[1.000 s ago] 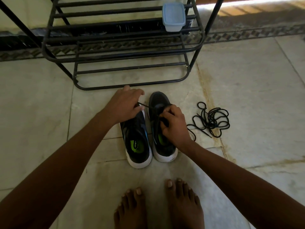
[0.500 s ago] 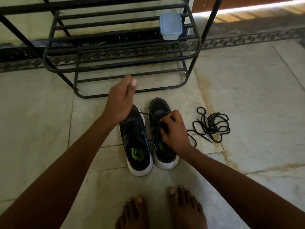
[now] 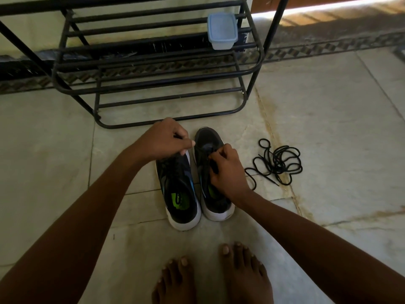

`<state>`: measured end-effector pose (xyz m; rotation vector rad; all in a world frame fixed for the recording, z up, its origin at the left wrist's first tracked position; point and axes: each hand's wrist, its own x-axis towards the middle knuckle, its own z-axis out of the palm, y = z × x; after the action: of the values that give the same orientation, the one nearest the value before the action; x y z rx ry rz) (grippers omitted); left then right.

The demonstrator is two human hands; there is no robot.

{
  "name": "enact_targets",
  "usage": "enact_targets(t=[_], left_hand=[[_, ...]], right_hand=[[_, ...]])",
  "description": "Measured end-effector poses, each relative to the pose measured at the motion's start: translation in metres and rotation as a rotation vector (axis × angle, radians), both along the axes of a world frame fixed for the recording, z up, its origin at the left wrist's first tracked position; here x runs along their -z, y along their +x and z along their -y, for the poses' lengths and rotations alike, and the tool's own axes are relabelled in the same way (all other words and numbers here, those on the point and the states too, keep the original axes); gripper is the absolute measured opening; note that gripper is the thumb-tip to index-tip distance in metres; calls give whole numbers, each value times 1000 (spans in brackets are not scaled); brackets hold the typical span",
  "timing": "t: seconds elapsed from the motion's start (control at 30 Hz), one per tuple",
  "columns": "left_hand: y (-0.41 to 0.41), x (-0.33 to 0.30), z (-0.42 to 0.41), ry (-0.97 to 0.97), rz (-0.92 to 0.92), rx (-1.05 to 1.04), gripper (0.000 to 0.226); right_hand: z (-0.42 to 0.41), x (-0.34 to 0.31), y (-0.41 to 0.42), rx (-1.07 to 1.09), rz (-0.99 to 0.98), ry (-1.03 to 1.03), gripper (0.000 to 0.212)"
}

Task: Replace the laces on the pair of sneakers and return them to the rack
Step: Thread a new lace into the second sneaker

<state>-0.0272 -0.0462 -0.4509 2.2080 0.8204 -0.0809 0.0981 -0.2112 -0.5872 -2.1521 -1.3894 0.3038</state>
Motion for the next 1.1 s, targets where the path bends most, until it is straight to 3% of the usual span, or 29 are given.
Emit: enact_targets(t=[0.13, 0.23, 0.37, 0.43, 0.53, 0.7, 0.83, 0.93, 1.1], left_hand=[[-4, -3, 0, -97, 61, -47, 36], [-5, -4, 2, -123, 32, -80, 21], [-4, -5, 8, 47, -68, -99, 16], [-3, -6, 12, 67, 28, -139, 15], [2, -12, 17, -166, 313, -189, 9], [12, -18, 21, -569, 606, -275, 24], [8, -11, 12, -696, 725, -361, 21], [8, -5, 16, -573, 720, -386, 15], [10, -2, 21, -456, 700, -409, 10]], right_hand=[[-1, -1, -2, -1, 16, -19, 21], [0, -1, -1, -6, -32, -15, 23], [0, -8, 7, -40, -166, 46, 31], [0, -18, 9, -23, -258, 153, 32], [-7, -33, 10, -46, -456, 269, 39], [-26, -61, 9, -192, -1044, 220, 30], [-26, -66, 12, -167, -995, 184, 41], [-25, -66, 11, -174, -937, 180, 47], [-22, -73, 13, -183, -990, 227, 35]])
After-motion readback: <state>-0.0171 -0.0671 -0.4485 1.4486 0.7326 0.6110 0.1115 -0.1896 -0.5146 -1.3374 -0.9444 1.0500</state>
